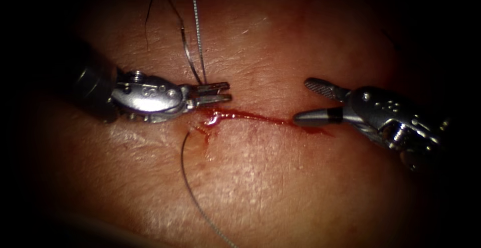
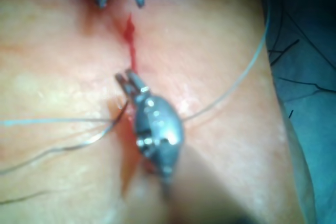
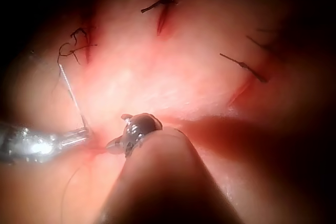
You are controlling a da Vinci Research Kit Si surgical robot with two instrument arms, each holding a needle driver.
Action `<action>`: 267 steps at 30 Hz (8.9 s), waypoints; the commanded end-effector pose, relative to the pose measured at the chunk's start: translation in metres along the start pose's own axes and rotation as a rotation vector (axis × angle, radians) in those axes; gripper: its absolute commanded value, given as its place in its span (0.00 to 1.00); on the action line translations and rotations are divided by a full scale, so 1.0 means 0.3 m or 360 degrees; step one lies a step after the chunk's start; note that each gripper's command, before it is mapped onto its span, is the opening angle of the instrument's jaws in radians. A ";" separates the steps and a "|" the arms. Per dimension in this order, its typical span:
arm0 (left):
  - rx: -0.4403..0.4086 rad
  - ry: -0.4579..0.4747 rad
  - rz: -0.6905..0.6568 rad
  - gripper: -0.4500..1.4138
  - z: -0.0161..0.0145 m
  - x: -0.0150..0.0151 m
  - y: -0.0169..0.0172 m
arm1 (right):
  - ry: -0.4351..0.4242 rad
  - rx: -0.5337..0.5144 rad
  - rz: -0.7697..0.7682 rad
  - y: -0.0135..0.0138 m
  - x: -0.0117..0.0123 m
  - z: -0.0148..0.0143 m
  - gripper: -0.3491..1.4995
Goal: Wound Closure
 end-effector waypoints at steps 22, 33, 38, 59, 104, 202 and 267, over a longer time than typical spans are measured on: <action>0.0031 -0.0257 0.0177 0.00 -0.026 -0.008 -0.014 | 0.0004 0.0010 0.0005 -0.0023 -0.0013 0.0029 0.86; 0.0217 -0.0077 -0.0187 0.86 -0.040 0.002 -0.015 | 0.0005 0.0019 0.0004 -0.0018 -0.0016 0.0015 0.88; 0.0191 -0.0016 -0.0094 0.91 -0.047 0.024 0.002 | 0.0005 0.0021 0.0004 -0.0012 -0.0018 0.0009 0.88; -0.0075 -0.0423 0.0739 0.73 -0.020 0.018 0.081 | 0.0003 0.0014 0.0002 0.0007 -0.0027 0.0003 0.89; 0.0305 -0.0546 0.1301 0.77 -0.012 -0.008 0.076 | 0.0006 0.0015 0.0016 -0.0024 -0.0029 0.0013 0.89; -0.0179 0.0681 0.0684 0.00 -0.028 0.021 0.039 | 0.0193 0.0208 -0.0178 -0.0115 -0.0018 0.0366 0.87; -0.0271 0.1264 0.0451 0.00 0.000 -0.010 -0.003 | 0.0858 0.1006 0.0105 -0.0440 -0.0063 0.0697 0.00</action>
